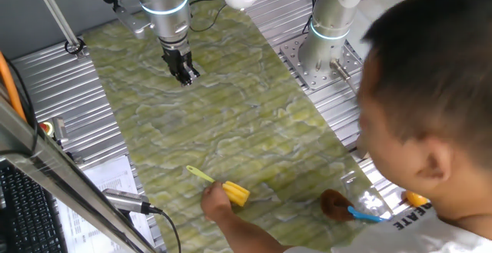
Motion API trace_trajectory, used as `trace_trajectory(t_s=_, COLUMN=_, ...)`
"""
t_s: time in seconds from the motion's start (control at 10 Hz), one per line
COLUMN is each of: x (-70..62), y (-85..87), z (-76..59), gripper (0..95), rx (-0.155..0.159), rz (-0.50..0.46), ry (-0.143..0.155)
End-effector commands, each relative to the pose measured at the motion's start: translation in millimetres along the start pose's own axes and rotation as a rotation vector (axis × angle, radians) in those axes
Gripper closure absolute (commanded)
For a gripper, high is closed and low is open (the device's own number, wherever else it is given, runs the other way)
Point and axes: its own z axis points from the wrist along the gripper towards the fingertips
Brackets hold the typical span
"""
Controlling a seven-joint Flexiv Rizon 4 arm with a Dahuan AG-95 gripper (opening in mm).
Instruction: Scrub the table with a brush
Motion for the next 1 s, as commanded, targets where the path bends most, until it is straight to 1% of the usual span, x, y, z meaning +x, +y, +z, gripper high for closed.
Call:
trace_trajectory(t_s=0.1, x=-11.5, y=-1.8, z=0.6, gripper=95.0, rx=-0.002, rz=-0.035, ry=0.003)
trace_trajectory(t_s=0.4, x=-30.3, y=-6.6, z=9.1, gripper=95.0, rx=-0.001, rz=-0.105, ry=0.004)
trace_trajectory(t_s=0.6, x=-45.3, y=-8.5, z=13.9, gripper=95.0, rx=0.002, rz=-0.137, ry=0.006)
trace_trajectory(t_s=0.7, x=-56.5, y=-9.2, z=17.6, gripper=95.0, rx=-0.001, rz=-0.181, ry=0.002)
trace_trajectory(t_s=0.8, x=-65.1, y=-6.5, z=20.1, gripper=95.0, rx=-0.006, rz=-0.265, ry=-0.003)
trace_trajectory(t_s=0.9, x=-69.6, y=-0.9, z=21.0, gripper=95.0, rx=-0.007, rz=-0.312, ry=-0.007)
trace_trajectory(t_s=1.0, x=-74.5, y=7.9, z=22.5, gripper=95.0, rx=-0.009, rz=-0.346, ry=-0.019)
